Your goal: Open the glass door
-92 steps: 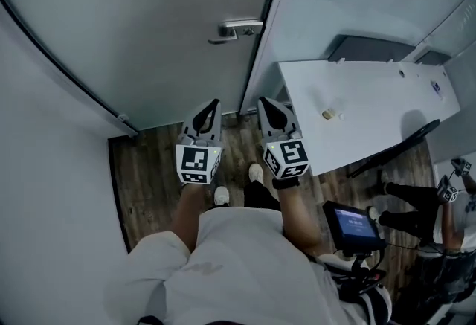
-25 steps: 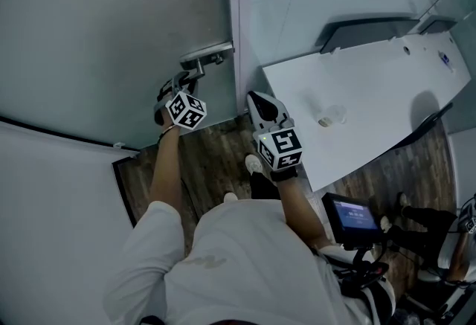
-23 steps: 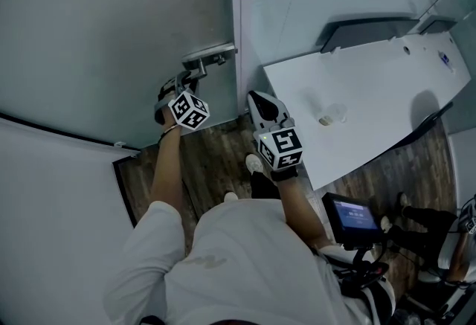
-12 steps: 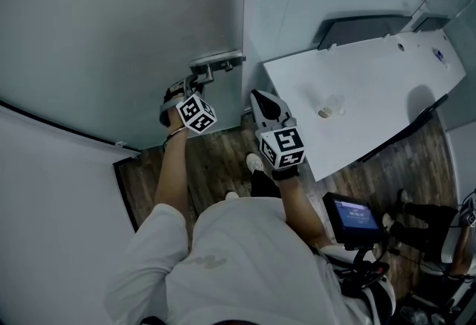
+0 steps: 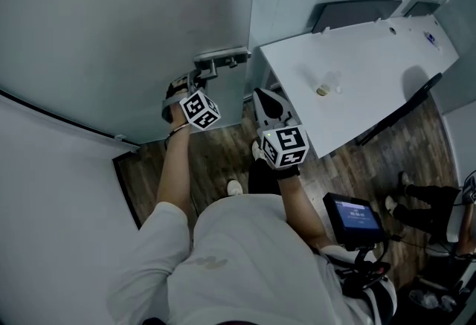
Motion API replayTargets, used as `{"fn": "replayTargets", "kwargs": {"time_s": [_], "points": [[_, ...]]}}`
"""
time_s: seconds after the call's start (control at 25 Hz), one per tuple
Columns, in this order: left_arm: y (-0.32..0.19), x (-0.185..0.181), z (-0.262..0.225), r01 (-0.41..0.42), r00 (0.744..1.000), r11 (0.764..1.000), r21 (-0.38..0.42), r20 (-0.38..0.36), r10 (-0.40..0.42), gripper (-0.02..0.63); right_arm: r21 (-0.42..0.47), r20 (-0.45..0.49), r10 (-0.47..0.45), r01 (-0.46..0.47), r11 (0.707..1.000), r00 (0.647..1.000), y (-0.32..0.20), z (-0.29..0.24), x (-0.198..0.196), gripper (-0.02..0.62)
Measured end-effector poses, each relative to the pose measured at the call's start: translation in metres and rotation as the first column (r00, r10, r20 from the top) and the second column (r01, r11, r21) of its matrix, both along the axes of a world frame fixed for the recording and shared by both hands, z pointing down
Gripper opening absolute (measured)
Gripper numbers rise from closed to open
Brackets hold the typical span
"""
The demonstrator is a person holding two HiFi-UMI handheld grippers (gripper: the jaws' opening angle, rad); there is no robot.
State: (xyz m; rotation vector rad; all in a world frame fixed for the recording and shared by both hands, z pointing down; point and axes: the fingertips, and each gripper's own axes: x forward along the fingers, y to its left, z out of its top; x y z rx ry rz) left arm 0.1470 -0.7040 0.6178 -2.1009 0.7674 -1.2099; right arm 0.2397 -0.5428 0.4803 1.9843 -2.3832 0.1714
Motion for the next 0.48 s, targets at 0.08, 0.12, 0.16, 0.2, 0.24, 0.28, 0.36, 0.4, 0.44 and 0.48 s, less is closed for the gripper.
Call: {"fn": "replayTargets", "kwargs": {"time_s": [0.08, 0.12, 0.16, 0.2, 0.24, 0.28, 0.36, 0.4, 0.44, 0.48], "points": [[0.009, -0.004, 0.0, 0.0, 1.0, 1.0, 0.005, 0.001, 0.0, 0.127, -0.012, -0.013, 0.002, -0.002, 1.0, 1.0, 0.013, 0.003, -0.006, 0.0], [0.015, -0.005, 0.0, 0.002, 1.0, 1.0, 0.002, 0.004, -0.002, 0.127, -0.014, -0.019, 0.002, -0.002, 1.0, 1.0, 0.019, 0.003, -0.008, 0.0], [0.021, -0.007, 0.001, 0.005, 1.0, 1.0, -0.001, 0.008, -0.005, 0.127, -0.013, -0.026, 0.002, -0.003, 1.0, 1.0, 0.025, 0.001, -0.008, 0.0], [0.028, -0.008, 0.002, 0.008, 1.0, 1.0, -0.002, 0.01, -0.008, 0.127, -0.008, -0.033, 0.002, -0.003, 1.0, 0.999, 0.03, -0.002, -0.008, 0.0], [0.034, -0.01, 0.003, 0.012, 1.0, 1.0, -0.002, 0.012, -0.012, 0.127, -0.001, -0.04, 0.001, -0.001, 1.0, 0.999, 0.034, -0.006, -0.007, 0.0], [0.04, -0.011, 0.003, 0.016, 1.0, 1.0, 0.001, 0.014, -0.016, 0.127, 0.009, -0.045, -0.002, 0.002, 1.0, 0.999, 0.037, -0.011, -0.006, 0.0], [0.05, -0.015, 0.002, 0.029, 0.999, 0.999, 0.017, 0.021, -0.029, 0.127, 0.034, -0.052, -0.015, 0.017, 0.999, 0.999, 0.041, -0.02, -0.003, 0.0], [0.054, -0.018, 0.001, 0.038, 0.999, 0.999, 0.024, 0.028, -0.039, 0.127, 0.048, -0.052, -0.025, 0.027, 0.998, 0.998, 0.042, -0.024, -0.002, 0.0], [0.059, -0.02, 0.002, 0.049, 0.998, 0.998, 0.027, 0.037, -0.05, 0.127, 0.061, -0.047, -0.033, 0.036, 0.997, 0.998, 0.044, -0.028, -0.001, 0.0], [0.065, -0.022, 0.003, 0.061, 0.997, 0.998, 0.025, 0.047, -0.062, 0.127, 0.073, -0.039, -0.041, 0.044, 0.996, 0.998, 0.047, -0.032, 0.001, 0.0]]}}
